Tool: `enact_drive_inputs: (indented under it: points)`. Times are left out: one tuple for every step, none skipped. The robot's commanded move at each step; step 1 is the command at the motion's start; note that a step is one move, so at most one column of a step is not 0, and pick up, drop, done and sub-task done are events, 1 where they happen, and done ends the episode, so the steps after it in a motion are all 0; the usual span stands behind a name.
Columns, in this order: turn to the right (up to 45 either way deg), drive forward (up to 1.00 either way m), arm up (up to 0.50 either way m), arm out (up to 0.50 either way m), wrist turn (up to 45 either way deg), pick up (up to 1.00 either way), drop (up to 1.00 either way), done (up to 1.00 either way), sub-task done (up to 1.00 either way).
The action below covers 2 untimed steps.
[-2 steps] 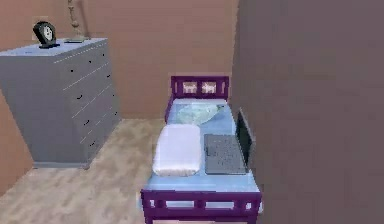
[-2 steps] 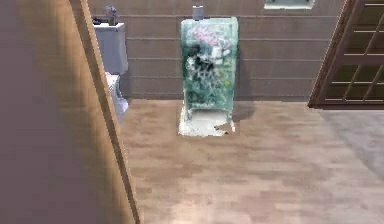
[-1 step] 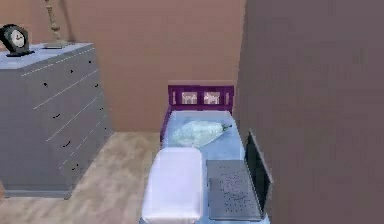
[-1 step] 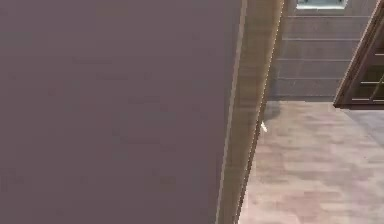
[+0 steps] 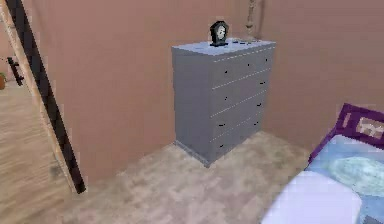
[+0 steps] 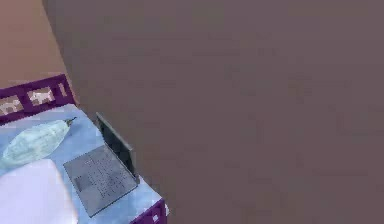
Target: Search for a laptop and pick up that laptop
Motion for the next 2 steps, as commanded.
enact_drive_inputs:
  points:
    - [-27.0,0.00,0.00,0.00,0.0,0.00,0.00,0.00,0.00]
    - [0.0,0.00,0.46,0.00,0.0,0.00,0.00,0.00,0.00]
